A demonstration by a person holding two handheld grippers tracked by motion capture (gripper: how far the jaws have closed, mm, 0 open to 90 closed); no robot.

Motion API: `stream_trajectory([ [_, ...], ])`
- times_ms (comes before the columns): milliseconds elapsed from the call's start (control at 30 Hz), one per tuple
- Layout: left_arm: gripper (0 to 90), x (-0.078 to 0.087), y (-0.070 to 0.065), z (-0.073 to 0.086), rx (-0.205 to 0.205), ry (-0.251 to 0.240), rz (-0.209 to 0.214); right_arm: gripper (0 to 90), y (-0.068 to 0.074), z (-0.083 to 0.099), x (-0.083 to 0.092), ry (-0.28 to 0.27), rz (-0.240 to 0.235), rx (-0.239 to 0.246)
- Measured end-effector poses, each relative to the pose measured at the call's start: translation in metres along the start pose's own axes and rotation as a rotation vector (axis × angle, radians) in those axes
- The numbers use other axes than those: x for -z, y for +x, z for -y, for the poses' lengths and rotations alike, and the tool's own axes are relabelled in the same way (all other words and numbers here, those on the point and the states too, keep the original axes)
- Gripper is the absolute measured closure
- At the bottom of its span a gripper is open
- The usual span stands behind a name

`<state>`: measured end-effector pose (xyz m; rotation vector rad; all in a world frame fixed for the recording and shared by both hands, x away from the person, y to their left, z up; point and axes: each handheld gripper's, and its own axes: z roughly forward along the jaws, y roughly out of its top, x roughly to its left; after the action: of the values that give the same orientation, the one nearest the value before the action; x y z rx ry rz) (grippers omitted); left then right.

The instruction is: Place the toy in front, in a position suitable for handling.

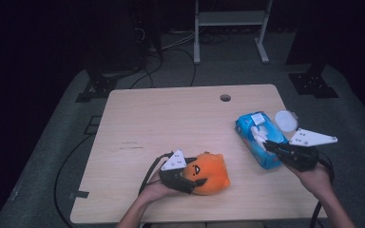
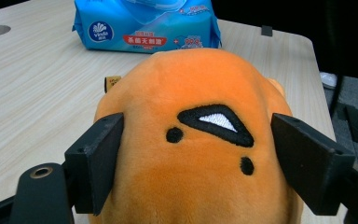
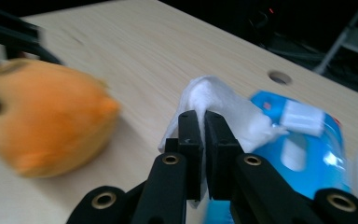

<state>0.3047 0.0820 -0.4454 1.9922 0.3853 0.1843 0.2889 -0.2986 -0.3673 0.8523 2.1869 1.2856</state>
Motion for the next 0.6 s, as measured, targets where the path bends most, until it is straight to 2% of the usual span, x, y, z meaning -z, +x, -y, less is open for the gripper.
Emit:
stream_trajectory([
  [67,19.9,0.000,0.000,0.000,0.000,-0.002,-0.002,85.4,0.017,-0.003,0.006,-0.019,-0.036,0.017],
  [100,19.8,0.000,0.000,0.000,0.003,-0.004,-0.004,85.4,0.035,-0.004,0.011,-0.039,-0.075,0.035],
  [133,19.8,0.000,0.000,0.000,0.003,-0.004,-0.004,85.4,0.035,-0.004,0.011,-0.039,-0.075,0.035],
  [167,19.8,-0.001,0.000,0.001,0.003,-0.007,-0.004,85.4,0.044,-0.005,0.014,-0.045,-0.099,0.040],
  [200,19.8,-0.001,0.000,0.001,0.003,-0.007,-0.004,85.4,0.062,-0.007,0.018,-0.057,-0.139,0.061],
  [233,19.8,-0.001,0.000,0.001,0.004,-0.009,-0.003,85.4,0.062,-0.007,0.018,-0.057,-0.139,0.061],
  [267,19.7,-0.001,0.001,0.001,0.001,-0.006,-0.004,85.4,0.071,-0.008,0.020,-0.060,-0.165,0.068],
  [300,19.6,-0.001,0.001,0.001,0.003,-0.006,-0.004,85.4,0.086,-0.011,0.022,-0.052,-0.198,0.089],
  [333,19.6,-0.001,0.001,0.001,0.002,-0.006,-0.004,85.4,0.086,-0.011,0.022,-0.052,-0.198,0.089],
  [367,19.5,-0.001,0.001,0.001,0.003,-0.007,-0.004,85.4,0.092,-0.012,0.023,-0.050,-0.220,0.098],
  [467,19.4,-0.001,0.001,0.001,0.004,-0.008,-0.004,85.4,0.105,-0.013,0.018,-0.032,-0.303,0.101],
  [500,19.4,-0.001,0.001,0.001,0.006,-0.010,-0.003,85.3,0.109,-0.012,0.007,0.000,-0.339,0.114],
  [533,19.4,-0.001,0.001,0.001,0.006,-0.010,-0.003,85.3,0.109,-0.012,0.007,0.000,-0.339,0.114],
  [600,19.3,-0.002,0.001,0.001,0.007,-0.012,-0.002,85.2,0.106,-0.008,-0.004,0.026,-0.348,0.110],
])
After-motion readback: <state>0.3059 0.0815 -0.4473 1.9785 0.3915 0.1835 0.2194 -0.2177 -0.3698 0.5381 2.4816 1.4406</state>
